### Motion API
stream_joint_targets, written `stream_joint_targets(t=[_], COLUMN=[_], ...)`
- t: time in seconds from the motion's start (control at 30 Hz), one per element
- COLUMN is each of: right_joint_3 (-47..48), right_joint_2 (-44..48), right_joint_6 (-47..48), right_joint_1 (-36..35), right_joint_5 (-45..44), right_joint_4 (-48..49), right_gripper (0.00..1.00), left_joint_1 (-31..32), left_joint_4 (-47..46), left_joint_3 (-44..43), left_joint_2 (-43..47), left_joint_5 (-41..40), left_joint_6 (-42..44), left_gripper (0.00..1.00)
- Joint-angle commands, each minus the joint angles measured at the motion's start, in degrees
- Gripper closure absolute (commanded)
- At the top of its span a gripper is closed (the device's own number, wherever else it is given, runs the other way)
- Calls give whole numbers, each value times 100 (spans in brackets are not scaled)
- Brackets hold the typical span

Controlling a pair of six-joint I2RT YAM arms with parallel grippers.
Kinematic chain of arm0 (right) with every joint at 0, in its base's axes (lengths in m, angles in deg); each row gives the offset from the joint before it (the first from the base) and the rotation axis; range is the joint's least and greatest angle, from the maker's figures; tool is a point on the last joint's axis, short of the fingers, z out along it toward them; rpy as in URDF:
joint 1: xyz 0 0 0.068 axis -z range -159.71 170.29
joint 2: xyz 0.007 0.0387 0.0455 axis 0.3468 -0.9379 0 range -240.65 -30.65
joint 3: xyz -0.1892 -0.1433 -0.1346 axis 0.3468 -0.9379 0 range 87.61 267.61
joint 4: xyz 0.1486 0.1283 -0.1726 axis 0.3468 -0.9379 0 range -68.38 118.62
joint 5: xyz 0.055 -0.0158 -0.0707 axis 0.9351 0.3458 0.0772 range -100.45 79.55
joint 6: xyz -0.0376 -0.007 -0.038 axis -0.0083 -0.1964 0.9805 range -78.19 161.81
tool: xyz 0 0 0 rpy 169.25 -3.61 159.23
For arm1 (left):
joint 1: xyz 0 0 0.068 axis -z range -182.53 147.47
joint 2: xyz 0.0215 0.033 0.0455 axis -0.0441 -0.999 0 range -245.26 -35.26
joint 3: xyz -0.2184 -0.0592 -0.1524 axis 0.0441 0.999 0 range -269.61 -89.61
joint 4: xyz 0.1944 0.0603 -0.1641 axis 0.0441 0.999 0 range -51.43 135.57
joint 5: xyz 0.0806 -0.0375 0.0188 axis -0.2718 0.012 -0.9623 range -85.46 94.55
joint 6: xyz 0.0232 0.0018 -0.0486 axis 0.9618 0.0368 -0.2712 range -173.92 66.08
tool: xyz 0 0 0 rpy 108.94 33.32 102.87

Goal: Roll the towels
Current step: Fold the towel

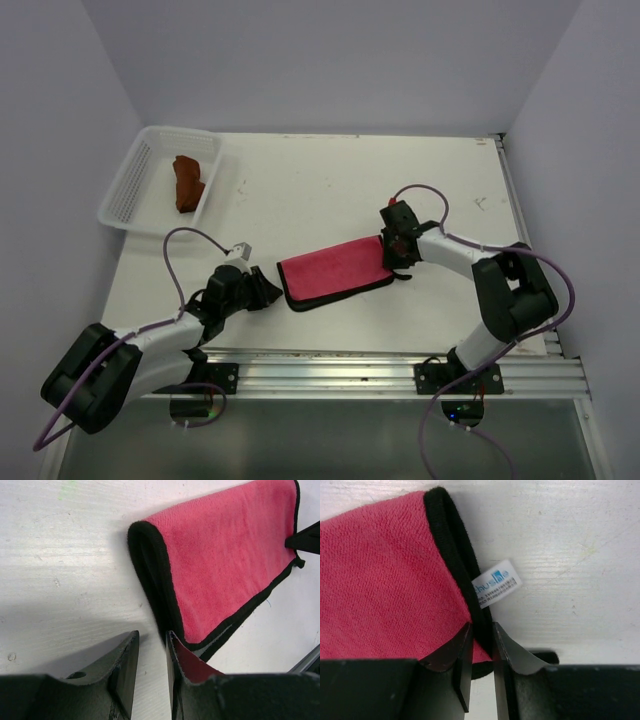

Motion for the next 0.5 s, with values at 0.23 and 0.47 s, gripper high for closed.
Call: stream_joint_targets(t=[0.23, 0.47], right_joint_3=[-260, -181], right_joint_2=[-88, 474], right_joint_6=[17, 307], right_joint_1=[5, -179], right_joint_5=[89, -244], right_joint_4=[209, -81], right_gripper=[100, 100], left_joint_1=[50, 59], left_joint_4=[133, 37], left_joint_3=[-64, -117], left_joint_2=[-220, -309], left_joint_5=[4, 57], left_joint_6=[158, 149], left_gripper=[67, 67])
